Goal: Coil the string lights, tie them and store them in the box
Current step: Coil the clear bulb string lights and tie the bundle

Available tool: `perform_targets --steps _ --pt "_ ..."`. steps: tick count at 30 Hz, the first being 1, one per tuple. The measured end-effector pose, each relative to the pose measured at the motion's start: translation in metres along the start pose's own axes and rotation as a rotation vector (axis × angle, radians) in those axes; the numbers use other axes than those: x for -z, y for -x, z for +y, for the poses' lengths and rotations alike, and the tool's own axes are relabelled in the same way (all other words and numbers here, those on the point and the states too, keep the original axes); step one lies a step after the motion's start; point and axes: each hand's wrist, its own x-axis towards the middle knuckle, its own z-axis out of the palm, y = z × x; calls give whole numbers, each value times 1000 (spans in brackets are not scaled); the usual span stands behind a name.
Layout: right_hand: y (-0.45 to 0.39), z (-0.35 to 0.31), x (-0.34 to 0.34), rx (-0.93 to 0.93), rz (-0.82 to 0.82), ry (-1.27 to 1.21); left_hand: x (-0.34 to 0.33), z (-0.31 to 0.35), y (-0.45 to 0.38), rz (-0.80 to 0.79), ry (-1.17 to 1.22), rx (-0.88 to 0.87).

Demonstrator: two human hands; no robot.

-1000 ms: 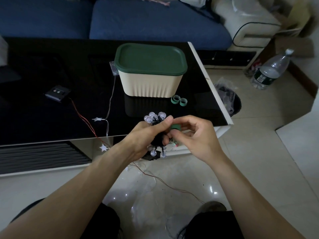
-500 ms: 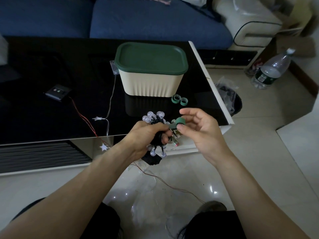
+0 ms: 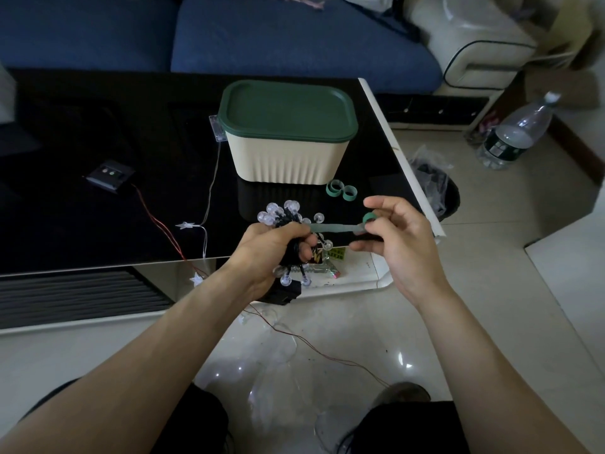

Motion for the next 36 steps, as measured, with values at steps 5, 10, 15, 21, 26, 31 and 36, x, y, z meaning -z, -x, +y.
perform_targets --steps 5,10,15,21,26,31,36 --pt "-1 2 11 48 -243 481 0 1 0 38 25 10" --pt "6 9 9 -39 -566 660 -3 -3 2 56 -101 8" --pt "10 2 3 -49 -563 589 -3 -5 3 82 -204 8" --pt "9 4 -4 -91 -317 444 -3 -8 2 -8 -280 -54" --pt "5 13 -8 -51 -227 582 -6 -11 4 -79 -328 -119" --pt "4 13 -7 -74 -117 572 -6 -15 3 -151 -394 -138" --pt "4 9 -8 -68 40 578 -10 -16 4 -155 -315 -79"
